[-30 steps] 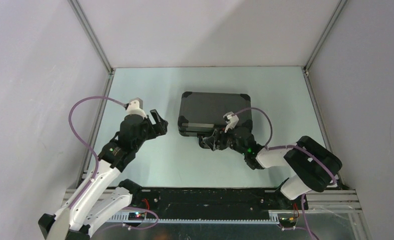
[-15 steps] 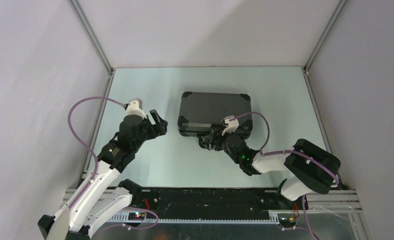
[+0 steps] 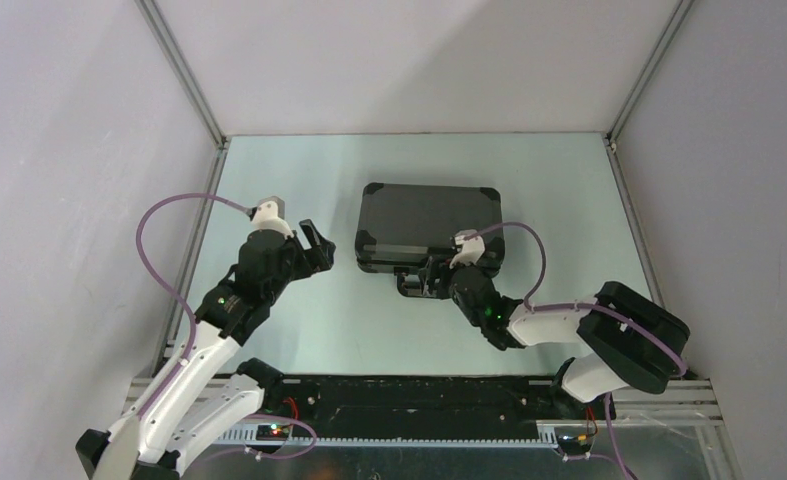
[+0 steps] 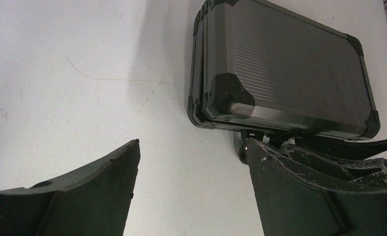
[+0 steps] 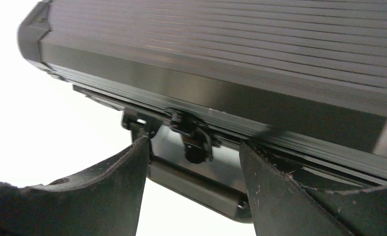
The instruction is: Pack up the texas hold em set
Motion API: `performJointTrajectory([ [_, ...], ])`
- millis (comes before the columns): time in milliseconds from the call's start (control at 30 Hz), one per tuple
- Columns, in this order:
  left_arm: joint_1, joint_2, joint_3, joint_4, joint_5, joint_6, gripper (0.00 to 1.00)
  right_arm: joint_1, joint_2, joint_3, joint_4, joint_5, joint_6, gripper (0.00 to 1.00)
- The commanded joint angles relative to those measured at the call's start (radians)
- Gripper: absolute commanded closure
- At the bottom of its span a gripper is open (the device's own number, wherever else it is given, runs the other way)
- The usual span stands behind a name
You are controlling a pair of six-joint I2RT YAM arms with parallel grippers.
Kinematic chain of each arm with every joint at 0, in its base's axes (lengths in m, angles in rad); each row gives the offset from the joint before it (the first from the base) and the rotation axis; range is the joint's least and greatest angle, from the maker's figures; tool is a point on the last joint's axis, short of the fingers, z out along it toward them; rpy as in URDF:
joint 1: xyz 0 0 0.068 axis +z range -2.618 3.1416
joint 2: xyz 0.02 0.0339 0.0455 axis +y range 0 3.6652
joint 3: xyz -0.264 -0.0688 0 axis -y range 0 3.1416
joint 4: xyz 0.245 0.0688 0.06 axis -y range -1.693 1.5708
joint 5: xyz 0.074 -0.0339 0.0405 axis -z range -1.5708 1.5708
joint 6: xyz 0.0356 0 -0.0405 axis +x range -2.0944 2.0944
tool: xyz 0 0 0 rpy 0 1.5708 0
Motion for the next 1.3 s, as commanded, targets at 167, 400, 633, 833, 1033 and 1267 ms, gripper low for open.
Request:
performJointTrajectory([
  [167, -0.004, -0.014, -0.013, 0.027, -0.006, 0.020, 0.15, -0.128, 0.167, 0.029, 0.232, -0.275, -0.049, 0.28],
  [400, -0.003, -0.015, -0.012, 0.023, -0.012, 0.020, 0.15, -0.111, 0.167, 0.038, 0.217, -0.362, -0.029, 0.29],
  [633, -0.004, -0.008, -0.012, 0.023, -0.012, 0.018, 0.15, -0.110, 0.102, 0.037, 0.132, -0.503, -0.011, 0.29],
  [833, -0.003, -0.012, -0.011, 0.022, -0.015, 0.017, 0.15, -0.113, 0.036, 0.037, 0.047, -0.634, -0.008, 0.29],
  [1033, -0.003, -0.010, -0.009, 0.022, -0.012, 0.019, 0.15, -0.110, -0.121, 0.037, -0.099, -0.592, -0.059, 0.28],
  [1267, -0.004, 0.022, 0.007, 0.022, -0.004, 0.018, 0.16, -0.140, -0.393, 0.038, -0.340, -0.289, -0.011, 0.29],
])
